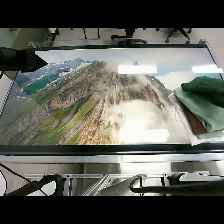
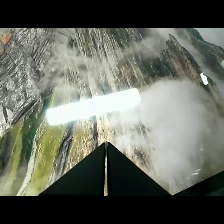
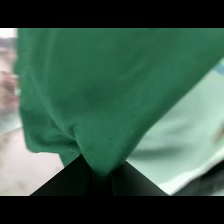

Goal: Fold the shirts.

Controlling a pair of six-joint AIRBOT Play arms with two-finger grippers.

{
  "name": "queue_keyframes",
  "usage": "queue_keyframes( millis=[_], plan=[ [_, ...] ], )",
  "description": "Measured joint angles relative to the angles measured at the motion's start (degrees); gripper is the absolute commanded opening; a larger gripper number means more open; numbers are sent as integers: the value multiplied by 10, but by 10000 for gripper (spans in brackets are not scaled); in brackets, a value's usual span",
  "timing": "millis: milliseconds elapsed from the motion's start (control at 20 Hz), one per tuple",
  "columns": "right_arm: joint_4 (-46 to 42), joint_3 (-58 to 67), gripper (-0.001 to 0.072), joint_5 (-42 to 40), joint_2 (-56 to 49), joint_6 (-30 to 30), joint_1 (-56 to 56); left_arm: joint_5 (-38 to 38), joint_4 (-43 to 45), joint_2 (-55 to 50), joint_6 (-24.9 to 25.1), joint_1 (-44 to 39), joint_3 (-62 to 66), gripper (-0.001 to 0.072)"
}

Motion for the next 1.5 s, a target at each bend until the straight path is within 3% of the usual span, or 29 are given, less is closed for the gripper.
queue_keyframes(
  millis=[300,350,400,450,500,700,850,900,950,1000,1100,1300,1500],
  plan=[
    [-94,-132,31,26,16,34,-7,-5,0,0,-1,0,0,14],
    [-106,-152,133,26,16,37,-7,-6,0,0,-1,0,0,14],
    [-118,-168,350,26,15,38,-8,-6,0,0,-1,0,0,14],
    [-136,-180,474,26,14,38,-8,-6,0,0,-1,0,0,14],
    [-146,-188,522,26,12,39,-8,-6,1,0,0,0,0,14],
    [-140,-166,520,25,10,40,-7,-6,1,0,1,0,0,14],
    [-110,-73,518,21,7,45,3,-5,1,0,1,0,0,14],
    [-102,-35,421,16,6,45,10,-4,1,0,1,0,0,14],
    [-94,-1,238,9,5,45,16,-4,1,0,1,0,0,14],
    [-78,29,124,-1,5,44,24,-2,1,0,1,0,0,14],
    [-26,62,24,-26,9,44,46,-1,1,0,3,0,0,13],
    [26,58,22,-57,25,38,177,2,-16,25,0,-19,-61,13],
    [-62,-47,22,-76,67,23,403,54,-22,111,-2,-71,-240,13]
  ],
)
